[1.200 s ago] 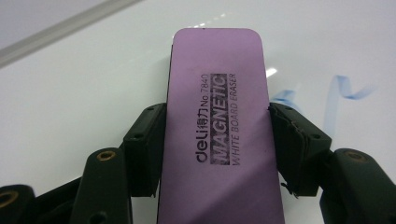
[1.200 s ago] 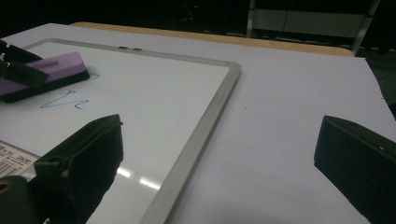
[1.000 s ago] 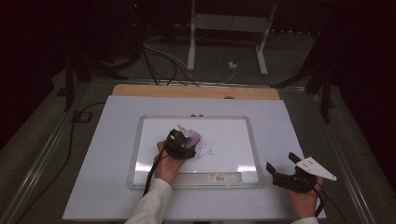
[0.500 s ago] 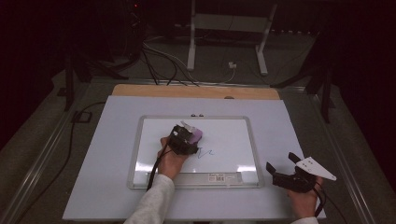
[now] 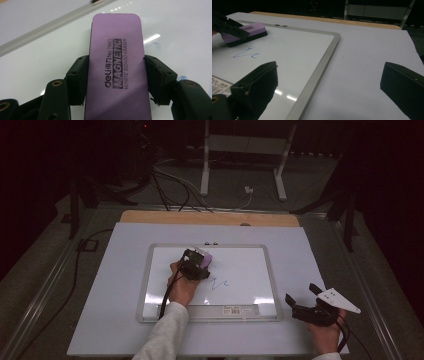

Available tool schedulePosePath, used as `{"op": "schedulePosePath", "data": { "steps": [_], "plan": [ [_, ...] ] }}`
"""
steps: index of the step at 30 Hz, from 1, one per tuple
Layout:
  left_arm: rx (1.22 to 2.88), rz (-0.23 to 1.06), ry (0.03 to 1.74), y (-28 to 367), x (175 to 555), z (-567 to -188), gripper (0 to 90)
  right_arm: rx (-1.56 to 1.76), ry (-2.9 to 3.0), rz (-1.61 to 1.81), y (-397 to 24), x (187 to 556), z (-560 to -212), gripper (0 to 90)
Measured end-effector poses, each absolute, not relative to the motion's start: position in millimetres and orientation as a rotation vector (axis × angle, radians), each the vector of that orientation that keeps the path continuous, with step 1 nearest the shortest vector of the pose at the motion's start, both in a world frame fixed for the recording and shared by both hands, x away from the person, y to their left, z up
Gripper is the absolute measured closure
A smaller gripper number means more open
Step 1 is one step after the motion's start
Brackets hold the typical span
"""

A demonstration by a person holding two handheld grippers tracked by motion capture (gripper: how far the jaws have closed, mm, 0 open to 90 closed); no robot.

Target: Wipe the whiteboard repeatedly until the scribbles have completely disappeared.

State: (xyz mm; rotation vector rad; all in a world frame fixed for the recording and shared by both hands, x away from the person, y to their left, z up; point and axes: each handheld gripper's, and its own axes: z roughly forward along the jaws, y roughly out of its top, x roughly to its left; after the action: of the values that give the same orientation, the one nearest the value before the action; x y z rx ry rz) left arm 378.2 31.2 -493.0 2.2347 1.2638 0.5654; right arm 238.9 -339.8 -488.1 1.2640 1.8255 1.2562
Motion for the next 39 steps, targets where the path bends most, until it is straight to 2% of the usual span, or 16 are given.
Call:
{"op": "schedulePosePath", "data": {
  "steps": [5,9,15,19,23,26,33,39],
  "plan": [
    [2.274,0.507,1.174,18.2,369.1,-492.1,41.9,1.259,1.829,1.254,-338.4,238.9,-488.0,2.0],
    [2.288,0.509,1.142,15.5,366.9,-492.0,41.9,1.261,1.825,1.256,-339.1,238.7,-487.9,2.0],
    [2.238,0.579,1.279,29.6,380.9,-492.5,41.9,1.265,1.821,1.256,-340.7,238.3,-487.6,2.0],
    [2.233,0.573,1.287,30.9,381.6,-492.4,41.9,1.264,1.822,1.255,-341.0,238.7,-488.0,2.0],
    [2.29,0.514,1.156,20.3,372.4,-491.7,41.9,1.259,1.826,1.252,-339.5,238.9,-488.1,2.0],
    [2.313,0.534,1.124,16.3,370.2,-491.3,41.9,1.26,1.826,1.252,-339.0,238.7,-487.9,2.0],
    [2.259,0.578,1.254,29.4,384.0,-492.1,41.8,1.264,1.822,1.253,-341.4,238.4,-488.0,2.0],
    [2.262,0.587,1.272,38.9,382.1,-491.3,41.8,1.267,1.82,1.255,-341.4,238.1,-487.6,2.0]
  ]
}}
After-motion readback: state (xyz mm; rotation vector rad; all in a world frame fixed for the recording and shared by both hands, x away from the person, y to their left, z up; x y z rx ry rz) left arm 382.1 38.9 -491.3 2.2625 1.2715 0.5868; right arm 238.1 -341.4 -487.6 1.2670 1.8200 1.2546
